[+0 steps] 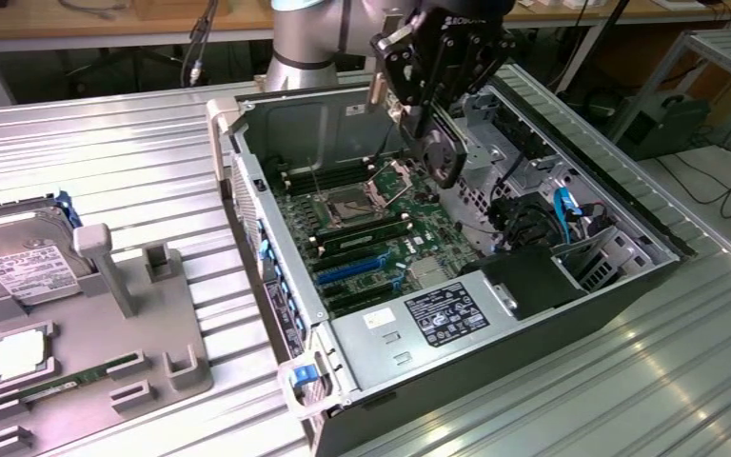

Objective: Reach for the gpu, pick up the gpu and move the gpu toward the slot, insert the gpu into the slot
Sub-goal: 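Pick up the gpu and move the gpu toward the slot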

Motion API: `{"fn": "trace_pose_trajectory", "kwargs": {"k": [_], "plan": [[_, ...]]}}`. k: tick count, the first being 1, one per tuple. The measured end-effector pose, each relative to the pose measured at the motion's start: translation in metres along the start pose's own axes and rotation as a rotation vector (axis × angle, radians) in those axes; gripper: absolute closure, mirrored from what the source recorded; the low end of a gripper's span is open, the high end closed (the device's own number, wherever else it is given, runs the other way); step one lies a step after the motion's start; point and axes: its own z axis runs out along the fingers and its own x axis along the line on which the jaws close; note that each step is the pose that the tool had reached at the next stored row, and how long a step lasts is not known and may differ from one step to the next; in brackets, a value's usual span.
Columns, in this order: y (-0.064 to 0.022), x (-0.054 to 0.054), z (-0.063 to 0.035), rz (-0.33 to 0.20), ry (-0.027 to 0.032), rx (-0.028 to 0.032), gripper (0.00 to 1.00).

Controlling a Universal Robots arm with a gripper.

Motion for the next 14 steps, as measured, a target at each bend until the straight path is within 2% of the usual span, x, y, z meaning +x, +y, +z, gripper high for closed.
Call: {"fn": "trace_pose_trajectory", "kwargs": {"k": [8,14], "plan": [[-0.0002,-0.031,0.0015,0.0,0.0,0.0,0.72],[-0.0001,-0.031,0.0015,0.0,0.0,0.0,0.72]]}}
